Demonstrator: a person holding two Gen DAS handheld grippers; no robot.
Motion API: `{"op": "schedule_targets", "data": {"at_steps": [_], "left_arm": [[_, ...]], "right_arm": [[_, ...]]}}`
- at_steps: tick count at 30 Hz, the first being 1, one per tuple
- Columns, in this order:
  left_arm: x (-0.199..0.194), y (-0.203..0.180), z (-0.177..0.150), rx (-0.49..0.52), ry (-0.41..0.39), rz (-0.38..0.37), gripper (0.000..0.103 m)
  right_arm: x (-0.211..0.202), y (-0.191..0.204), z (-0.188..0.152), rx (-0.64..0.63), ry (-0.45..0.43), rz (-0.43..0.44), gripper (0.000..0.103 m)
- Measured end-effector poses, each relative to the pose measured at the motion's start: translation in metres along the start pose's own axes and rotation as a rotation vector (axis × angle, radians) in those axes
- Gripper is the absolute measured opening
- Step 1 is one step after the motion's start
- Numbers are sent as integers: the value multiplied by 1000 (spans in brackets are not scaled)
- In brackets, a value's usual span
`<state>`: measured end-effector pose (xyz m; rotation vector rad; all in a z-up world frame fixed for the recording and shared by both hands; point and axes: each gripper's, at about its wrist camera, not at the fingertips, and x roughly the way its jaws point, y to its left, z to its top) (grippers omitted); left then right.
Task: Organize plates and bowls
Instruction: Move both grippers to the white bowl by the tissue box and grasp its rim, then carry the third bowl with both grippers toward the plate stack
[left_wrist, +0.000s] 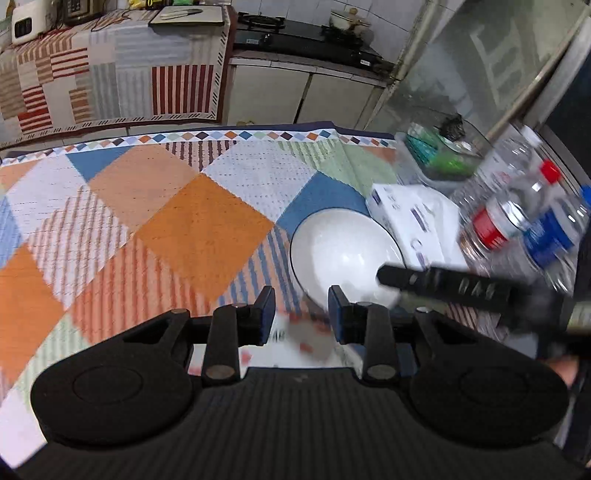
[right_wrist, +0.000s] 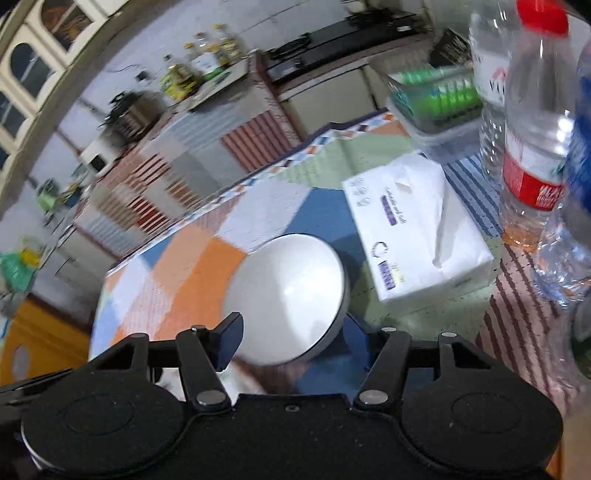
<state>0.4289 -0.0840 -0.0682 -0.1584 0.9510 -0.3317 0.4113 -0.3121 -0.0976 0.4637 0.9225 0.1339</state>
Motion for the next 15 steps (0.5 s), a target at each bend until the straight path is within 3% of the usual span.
{"op": "schedule_targets", "data": {"at_steps": [4, 7, 10, 13, 15], "left_arm": [[35, -5, 7, -30, 11, -10, 30], [56, -14, 9, -3, 19, 28, 30], [72, -18, 10, 8, 31, 51, 30], [82, -18, 7, -11, 61, 73, 25], [81, -18, 4, 7, 50, 87, 17]], "right_arm": [[30, -3, -9, 40, -44, -59, 58], [39, 0, -15, 2, -82, -82, 56], [45, -5, -14, 15, -80, -88, 46], [52, -11, -14, -11, -64, -105, 37], [55, -16, -15, -18, -46, -98, 33]]}}
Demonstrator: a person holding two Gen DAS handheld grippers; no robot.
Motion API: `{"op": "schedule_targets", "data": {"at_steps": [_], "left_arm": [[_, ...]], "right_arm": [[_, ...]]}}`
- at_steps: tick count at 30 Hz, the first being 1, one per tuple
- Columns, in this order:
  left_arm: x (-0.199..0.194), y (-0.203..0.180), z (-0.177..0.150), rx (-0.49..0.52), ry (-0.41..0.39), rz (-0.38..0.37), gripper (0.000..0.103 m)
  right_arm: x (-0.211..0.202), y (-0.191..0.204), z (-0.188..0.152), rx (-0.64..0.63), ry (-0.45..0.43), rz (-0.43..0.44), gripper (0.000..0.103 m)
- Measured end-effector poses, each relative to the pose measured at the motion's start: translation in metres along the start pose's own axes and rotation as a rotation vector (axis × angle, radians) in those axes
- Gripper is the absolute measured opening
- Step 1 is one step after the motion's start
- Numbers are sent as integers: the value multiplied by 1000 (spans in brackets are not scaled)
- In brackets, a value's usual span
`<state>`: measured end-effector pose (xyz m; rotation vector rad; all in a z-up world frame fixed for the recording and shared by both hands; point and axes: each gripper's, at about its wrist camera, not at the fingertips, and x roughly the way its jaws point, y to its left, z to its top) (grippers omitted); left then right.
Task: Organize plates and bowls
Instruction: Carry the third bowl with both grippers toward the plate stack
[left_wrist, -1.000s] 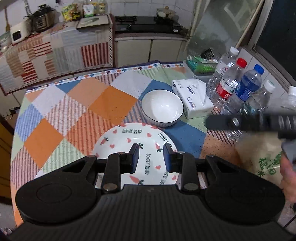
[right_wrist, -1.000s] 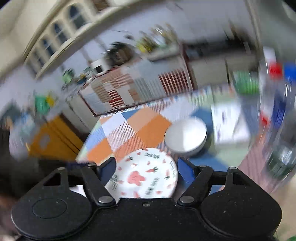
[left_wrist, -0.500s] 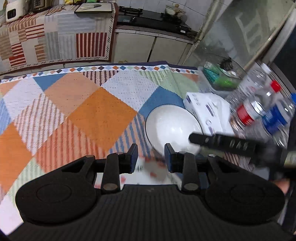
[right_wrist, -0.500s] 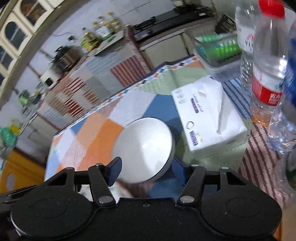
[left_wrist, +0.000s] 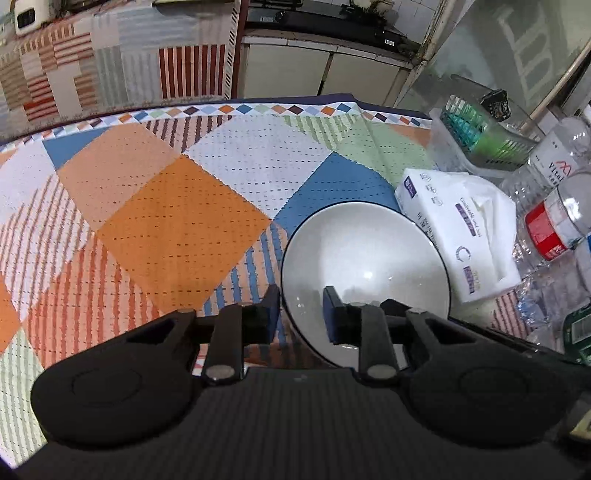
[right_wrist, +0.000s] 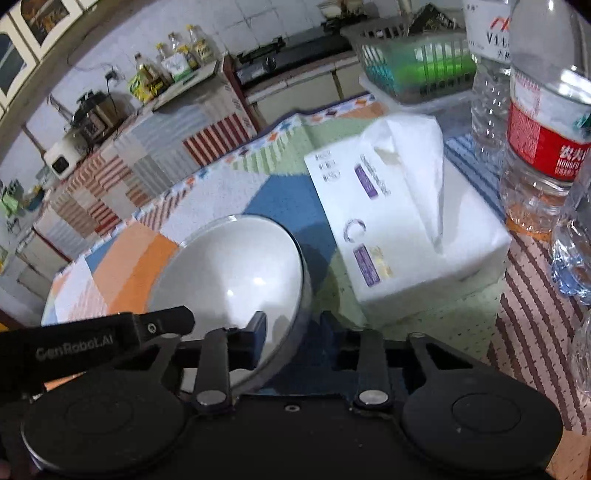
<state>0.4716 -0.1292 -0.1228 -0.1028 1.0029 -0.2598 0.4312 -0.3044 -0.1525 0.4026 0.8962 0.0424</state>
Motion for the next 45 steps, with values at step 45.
{"op": "schedule_targets", "data": {"at_steps": [45], "left_arm": [[-161, -38, -65, 111, 134, -140, 11]], "right_arm": [[-139, -29, -42, 62, 109, 179, 16]]}}
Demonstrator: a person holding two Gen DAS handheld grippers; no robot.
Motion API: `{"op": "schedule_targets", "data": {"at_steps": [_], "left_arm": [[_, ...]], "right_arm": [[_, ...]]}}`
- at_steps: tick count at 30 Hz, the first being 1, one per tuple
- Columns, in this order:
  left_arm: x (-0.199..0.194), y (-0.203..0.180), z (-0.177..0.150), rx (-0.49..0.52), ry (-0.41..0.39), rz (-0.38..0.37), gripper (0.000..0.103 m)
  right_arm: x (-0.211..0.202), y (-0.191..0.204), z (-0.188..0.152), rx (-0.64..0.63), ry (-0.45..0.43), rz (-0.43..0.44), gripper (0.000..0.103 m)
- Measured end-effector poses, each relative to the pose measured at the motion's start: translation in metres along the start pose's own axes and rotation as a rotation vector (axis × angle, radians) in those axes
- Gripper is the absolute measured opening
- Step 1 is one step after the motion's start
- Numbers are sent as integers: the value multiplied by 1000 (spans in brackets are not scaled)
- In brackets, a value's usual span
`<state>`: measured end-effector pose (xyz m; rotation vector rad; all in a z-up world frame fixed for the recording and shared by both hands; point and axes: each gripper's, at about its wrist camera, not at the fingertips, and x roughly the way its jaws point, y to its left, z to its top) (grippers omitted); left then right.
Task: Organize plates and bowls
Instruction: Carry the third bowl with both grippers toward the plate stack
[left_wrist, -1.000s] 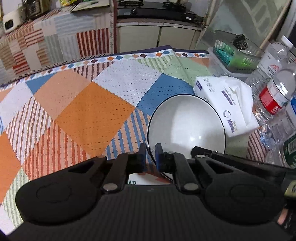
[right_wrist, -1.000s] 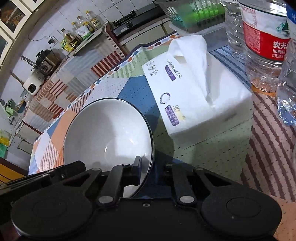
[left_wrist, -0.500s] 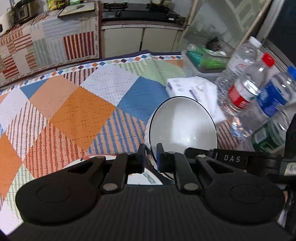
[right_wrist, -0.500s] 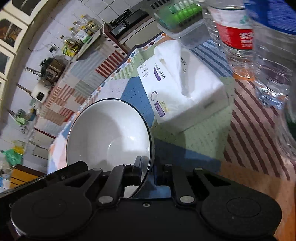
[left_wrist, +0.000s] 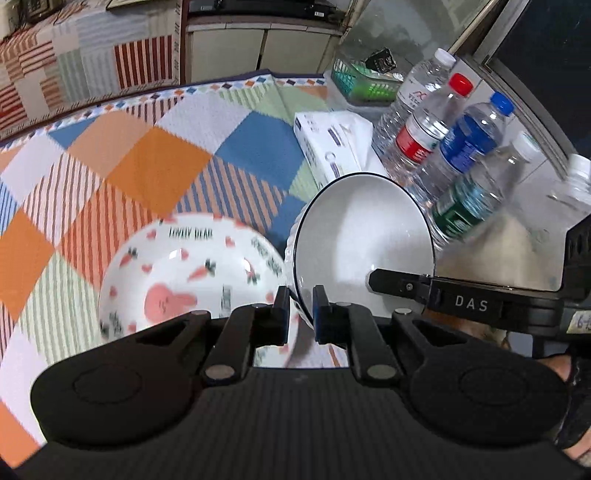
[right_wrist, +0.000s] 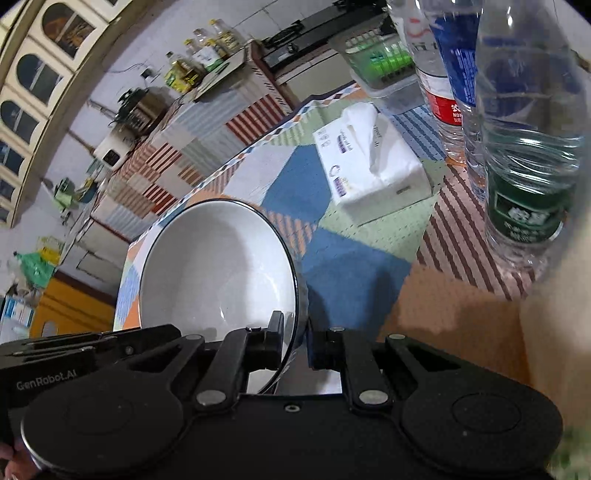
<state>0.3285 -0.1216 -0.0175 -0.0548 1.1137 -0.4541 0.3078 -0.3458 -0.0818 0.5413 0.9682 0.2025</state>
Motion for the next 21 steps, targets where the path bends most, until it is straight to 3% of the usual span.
{"op": "schedule_targets", "data": {"at_steps": [10, 21], "left_arm": [[-51, -1, -45, -16, 49, 0, 11], [-68, 7, -82, -42, 115, -12, 12]], "right_arm": [[-39, 24, -39, -47, 71, 38, 17], [-54, 37, -80, -62, 144, 49, 17]]}}
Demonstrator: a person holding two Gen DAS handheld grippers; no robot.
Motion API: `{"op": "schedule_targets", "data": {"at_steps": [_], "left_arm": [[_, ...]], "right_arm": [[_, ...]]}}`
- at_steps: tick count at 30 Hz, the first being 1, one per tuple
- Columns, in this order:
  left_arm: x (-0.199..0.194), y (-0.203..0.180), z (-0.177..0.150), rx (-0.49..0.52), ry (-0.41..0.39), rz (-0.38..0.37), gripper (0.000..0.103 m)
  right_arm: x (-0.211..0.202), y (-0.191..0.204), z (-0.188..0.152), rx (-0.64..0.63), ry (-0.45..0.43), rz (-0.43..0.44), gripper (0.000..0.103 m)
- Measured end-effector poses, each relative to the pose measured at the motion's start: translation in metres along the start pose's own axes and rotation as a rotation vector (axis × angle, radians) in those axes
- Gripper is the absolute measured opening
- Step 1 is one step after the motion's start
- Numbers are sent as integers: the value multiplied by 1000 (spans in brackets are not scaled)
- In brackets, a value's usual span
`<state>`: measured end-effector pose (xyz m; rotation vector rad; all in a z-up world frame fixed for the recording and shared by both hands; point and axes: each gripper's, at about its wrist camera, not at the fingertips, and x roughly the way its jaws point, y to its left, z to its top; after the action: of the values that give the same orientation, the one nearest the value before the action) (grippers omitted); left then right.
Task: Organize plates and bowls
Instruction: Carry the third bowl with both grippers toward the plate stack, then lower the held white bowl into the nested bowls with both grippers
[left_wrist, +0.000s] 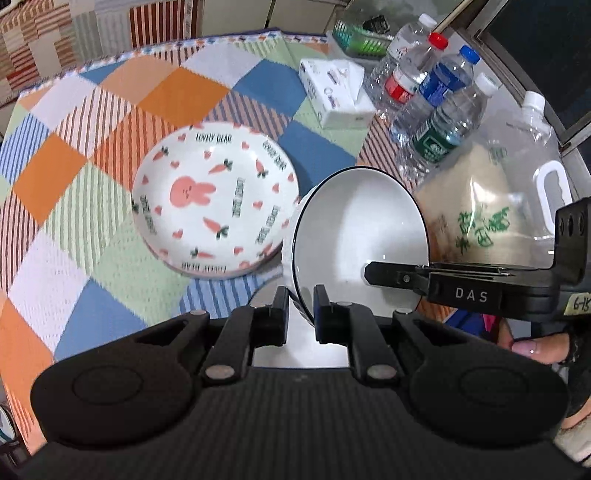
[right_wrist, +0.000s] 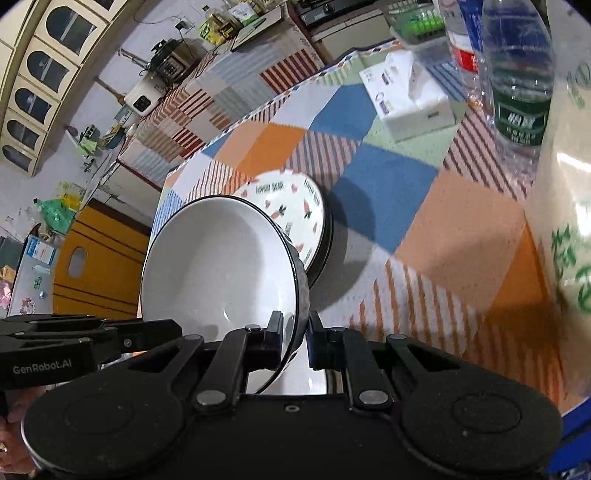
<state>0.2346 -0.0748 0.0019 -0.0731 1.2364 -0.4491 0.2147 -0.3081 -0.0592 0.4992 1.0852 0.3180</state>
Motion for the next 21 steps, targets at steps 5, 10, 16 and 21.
{"op": "schedule_targets", "data": {"at_steps": [5, 10, 16, 21], "left_arm": [[3, 6, -16, -12, 23, 9, 11], [15, 15, -28, -39, 61, 12, 11], [32, 26, -37, -63, 118, 12, 11], [42, 30, -42, -76, 144, 21, 11]], "right_arm": [[3, 6, -15, -13, 24, -5, 17], [13, 7, -24, -21, 56, -13, 17], [26, 9, -33, -41, 91, -31, 18], [33, 15, -36, -85, 95, -68, 18]]}}
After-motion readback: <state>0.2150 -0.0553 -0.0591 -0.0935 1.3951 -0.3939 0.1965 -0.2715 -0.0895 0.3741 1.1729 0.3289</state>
